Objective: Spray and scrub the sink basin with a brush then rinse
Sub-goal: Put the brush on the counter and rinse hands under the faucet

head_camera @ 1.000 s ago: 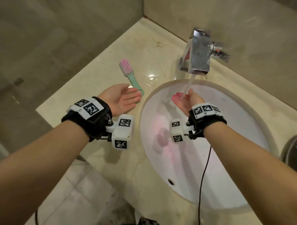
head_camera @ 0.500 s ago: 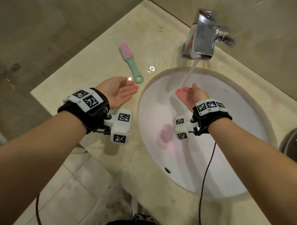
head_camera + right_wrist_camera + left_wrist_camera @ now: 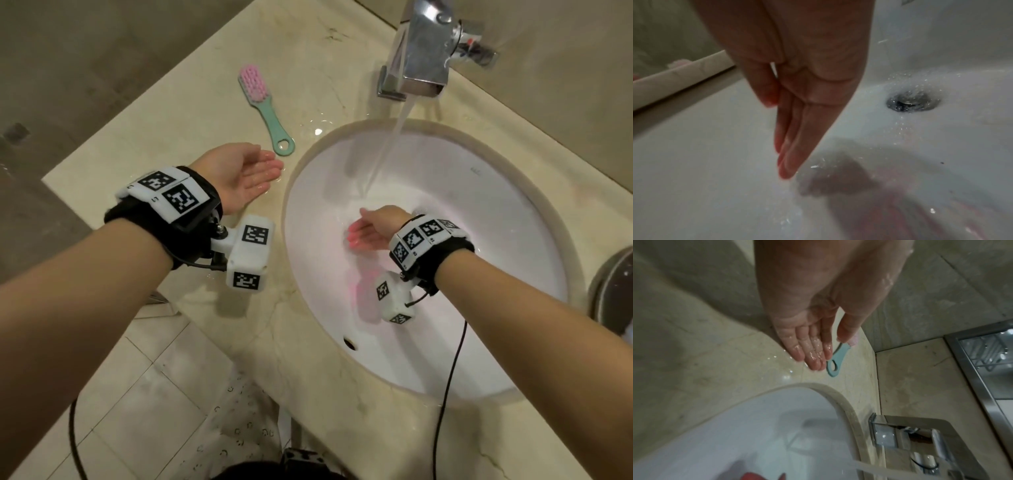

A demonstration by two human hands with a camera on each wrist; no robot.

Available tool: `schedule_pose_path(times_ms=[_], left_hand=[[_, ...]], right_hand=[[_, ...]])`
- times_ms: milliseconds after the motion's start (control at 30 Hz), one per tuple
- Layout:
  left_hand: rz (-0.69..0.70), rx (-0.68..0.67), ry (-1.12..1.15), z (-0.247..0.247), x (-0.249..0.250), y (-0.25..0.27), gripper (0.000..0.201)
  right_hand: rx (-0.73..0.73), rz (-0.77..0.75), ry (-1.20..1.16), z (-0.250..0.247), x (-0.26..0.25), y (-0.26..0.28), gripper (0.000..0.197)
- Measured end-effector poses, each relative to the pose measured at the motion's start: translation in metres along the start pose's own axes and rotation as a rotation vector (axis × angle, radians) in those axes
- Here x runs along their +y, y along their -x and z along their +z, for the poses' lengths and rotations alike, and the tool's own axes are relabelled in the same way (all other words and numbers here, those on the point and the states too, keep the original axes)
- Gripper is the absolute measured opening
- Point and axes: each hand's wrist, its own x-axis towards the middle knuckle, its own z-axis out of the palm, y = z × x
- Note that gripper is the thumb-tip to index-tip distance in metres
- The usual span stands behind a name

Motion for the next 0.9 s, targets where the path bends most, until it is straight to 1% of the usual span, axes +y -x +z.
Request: schedule_pose_path(times_ms=[67,133,200,267,367,467,533,633,700,767,900], left_hand=[[0.006,0.009,-0.001,0.001,-0.001,0.0,0.025],[0.01,0.014,0.003,0.002,-0.002,0.001,0.024],[0.018,0.019,0.006,0.002,-0.003,0.001,0.023],[0.024,0.021,0.007,0.002,-0.004,0.001,0.022],[0.034,0.029,0.002,0.004,-0.006,0.001,0.02],[0.049,0.045,-0.036,0.006,-0.007,0.001,0.016],[0.059,0.045,-0.047,0.007,-0.007,0.001,0.016],[0.066,0.039,-0.037,0.007,-0.007,0.001,0.016],[0.07,0.04,-0.028,0.006,-0.008,0.0,0.016],[0.07,0.043,-0.022,0.006,-0.008,0.0,0.016],[0.073,0.04,-0.032,0.005,-0.008,0.001,0.016]], right_hand=[[0.099,-0.082,-0.181,-0.012,-0.005,-0.006,0.045],[0.107,-0.153,-0.388,-0.02,-0.014,-0.006,0.048],[0.065,-0.208,-0.575,-0.025,-0.025,-0.002,0.049],[0.025,-0.248,-0.712,-0.027,-0.034,0.002,0.047],[-0.05,-0.261,-0.927,-0.025,-0.045,0.005,0.04],[-0.106,-0.27,-1.086,-0.024,-0.056,0.009,0.032],[-0.134,-0.283,-1.13,-0.023,-0.063,0.012,0.029],[-0.137,-0.293,-1.071,-0.02,-0.066,0.02,0.026],[-0.127,-0.264,-0.864,-0.012,-0.062,0.03,0.027],[-0.154,-0.176,-0.595,0.002,-0.049,0.037,0.028],[-0.432,0.051,-0.217,0.03,-0.013,0.041,0.038]])
